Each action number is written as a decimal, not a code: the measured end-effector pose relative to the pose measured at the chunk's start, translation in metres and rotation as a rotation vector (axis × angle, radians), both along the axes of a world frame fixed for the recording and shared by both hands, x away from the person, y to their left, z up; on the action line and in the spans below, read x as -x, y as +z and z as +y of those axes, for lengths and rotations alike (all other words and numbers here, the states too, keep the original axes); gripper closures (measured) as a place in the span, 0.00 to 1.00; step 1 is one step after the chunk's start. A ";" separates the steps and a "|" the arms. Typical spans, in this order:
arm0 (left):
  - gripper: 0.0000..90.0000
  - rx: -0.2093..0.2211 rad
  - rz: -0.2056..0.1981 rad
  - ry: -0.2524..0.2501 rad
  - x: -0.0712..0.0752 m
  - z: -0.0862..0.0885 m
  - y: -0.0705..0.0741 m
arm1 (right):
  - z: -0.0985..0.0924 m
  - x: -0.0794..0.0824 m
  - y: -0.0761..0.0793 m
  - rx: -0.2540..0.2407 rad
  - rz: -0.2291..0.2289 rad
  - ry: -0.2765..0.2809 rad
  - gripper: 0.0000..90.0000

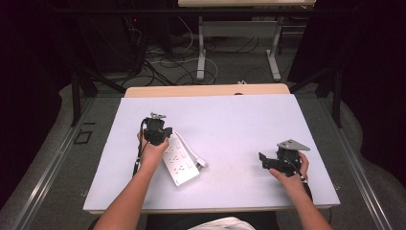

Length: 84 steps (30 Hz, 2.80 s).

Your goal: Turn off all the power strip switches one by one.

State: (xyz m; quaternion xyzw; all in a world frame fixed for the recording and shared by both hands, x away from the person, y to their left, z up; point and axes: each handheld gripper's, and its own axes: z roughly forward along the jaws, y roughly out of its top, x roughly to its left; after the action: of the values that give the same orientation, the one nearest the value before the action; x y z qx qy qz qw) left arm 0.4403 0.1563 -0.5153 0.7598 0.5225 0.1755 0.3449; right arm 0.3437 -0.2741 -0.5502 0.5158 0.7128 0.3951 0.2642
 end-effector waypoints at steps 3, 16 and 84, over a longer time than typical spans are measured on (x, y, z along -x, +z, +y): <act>1.00 -0.008 0.022 0.005 -0.003 -0.002 0.000 | 0.000 0.000 0.000 0.001 0.001 0.000 0.16; 1.00 -0.041 0.092 0.036 -0.015 -0.004 -0.006 | 0.000 -0.001 -0.001 0.000 0.007 0.008 0.16; 1.00 -0.031 0.094 0.058 -0.014 0.000 -0.011 | -0.001 -0.001 -0.002 -0.001 0.020 0.022 0.16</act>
State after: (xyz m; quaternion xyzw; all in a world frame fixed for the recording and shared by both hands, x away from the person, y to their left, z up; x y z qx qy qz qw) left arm 0.4545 0.1567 -0.5260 0.7570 0.5571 0.1573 0.3031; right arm 0.3450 -0.2751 -0.5519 0.5119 0.7208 0.3930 0.2528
